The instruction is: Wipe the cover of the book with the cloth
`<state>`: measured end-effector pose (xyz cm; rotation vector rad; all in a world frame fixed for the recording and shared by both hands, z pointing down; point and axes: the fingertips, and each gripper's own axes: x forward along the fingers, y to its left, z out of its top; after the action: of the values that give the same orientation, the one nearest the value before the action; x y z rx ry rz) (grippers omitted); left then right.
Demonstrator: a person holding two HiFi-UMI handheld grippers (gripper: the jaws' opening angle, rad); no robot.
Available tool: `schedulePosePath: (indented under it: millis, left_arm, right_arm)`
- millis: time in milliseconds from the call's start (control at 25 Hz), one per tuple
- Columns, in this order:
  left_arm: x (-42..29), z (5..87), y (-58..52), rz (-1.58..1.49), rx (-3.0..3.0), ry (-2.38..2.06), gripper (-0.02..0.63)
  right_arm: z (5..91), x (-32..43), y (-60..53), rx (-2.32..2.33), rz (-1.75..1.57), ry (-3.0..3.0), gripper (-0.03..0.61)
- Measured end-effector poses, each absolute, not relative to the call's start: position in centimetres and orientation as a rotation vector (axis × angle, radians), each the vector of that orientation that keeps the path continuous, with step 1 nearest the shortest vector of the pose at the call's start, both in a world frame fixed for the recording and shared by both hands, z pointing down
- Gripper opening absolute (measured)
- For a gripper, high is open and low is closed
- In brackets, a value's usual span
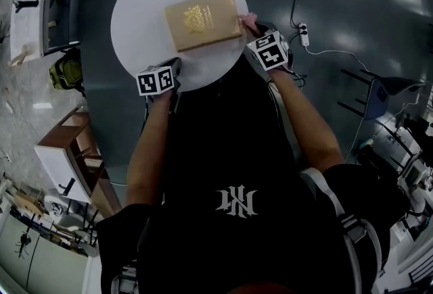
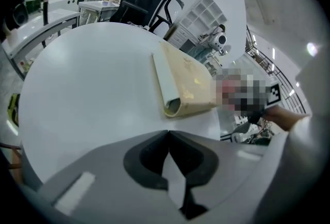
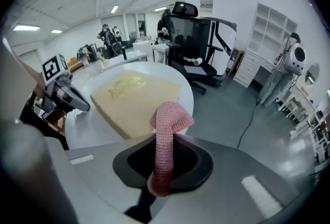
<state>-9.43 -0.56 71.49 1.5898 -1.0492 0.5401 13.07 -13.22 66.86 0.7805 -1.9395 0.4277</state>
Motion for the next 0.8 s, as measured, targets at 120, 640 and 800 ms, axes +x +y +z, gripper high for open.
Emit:
schedulePosePath:
  millis: [120, 640, 800]
  left_arm:
    - [-9.4, 71.3, -0.7, 0.537, 1.59, -1.049, 0.003]
    - [-9.4, 71.4, -0.3, 0.541, 1.6, -1.038, 0.003]
    - [-9.9, 71.6, 0.0, 0.542, 1.602, -1.042, 0.003]
  right_arm:
    - [64.0, 8.9, -11.8, 0.742, 0.433, -2.082, 0.037]
    - [66.3, -9.4, -4.9, 0.282, 0.301, -2.262, 0.037]
    - [66.8, -8.6, -5.0, 0.285, 0.28, -2.246, 0.037]
